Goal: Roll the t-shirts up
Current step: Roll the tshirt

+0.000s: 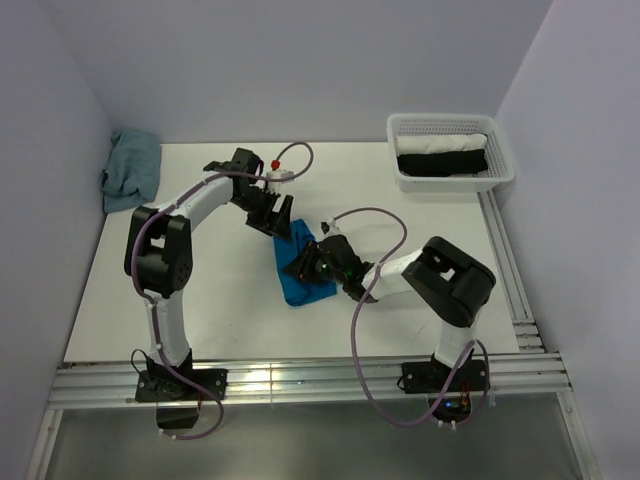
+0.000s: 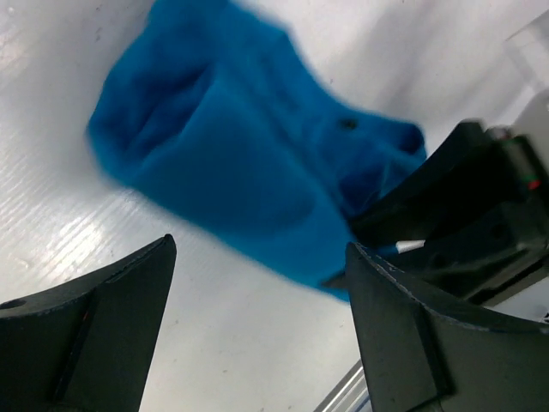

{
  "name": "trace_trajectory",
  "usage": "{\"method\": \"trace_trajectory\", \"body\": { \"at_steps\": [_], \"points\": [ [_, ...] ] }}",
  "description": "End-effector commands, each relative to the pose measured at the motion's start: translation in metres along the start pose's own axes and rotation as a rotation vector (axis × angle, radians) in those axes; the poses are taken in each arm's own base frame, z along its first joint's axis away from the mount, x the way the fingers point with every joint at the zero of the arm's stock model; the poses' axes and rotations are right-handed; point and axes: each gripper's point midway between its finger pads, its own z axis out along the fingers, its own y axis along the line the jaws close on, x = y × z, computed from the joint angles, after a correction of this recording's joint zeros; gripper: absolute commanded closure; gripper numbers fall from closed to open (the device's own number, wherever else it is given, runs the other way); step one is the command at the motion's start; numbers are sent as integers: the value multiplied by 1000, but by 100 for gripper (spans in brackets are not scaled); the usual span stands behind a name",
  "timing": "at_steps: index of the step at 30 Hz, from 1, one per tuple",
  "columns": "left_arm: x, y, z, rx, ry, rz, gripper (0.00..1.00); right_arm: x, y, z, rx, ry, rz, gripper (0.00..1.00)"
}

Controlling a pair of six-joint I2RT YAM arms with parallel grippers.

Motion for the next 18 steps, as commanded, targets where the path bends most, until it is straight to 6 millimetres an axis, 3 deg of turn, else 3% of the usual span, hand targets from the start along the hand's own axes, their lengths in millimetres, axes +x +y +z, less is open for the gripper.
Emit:
{"method": "trace_trajectory", "body": {
  "at_steps": [1,5,9,13,18],
  "points": [
    [-15,-5,0,27,-78,41,15,21,40,-2,-227,104,95,64],
    [-3,31,20,-108,-32,-42,17,22,30,1,-202,90,153,64],
    [5,52,26,-200,-10,-69,21,26,9,5,-93,101,150,63],
    [7,65,26,-267,21,-71,30,24,-3,4,-15,88,145,60],
    [3,69,22,-343,43,-47,38,22,-34,1,181,64,116,57]
  ]
}}
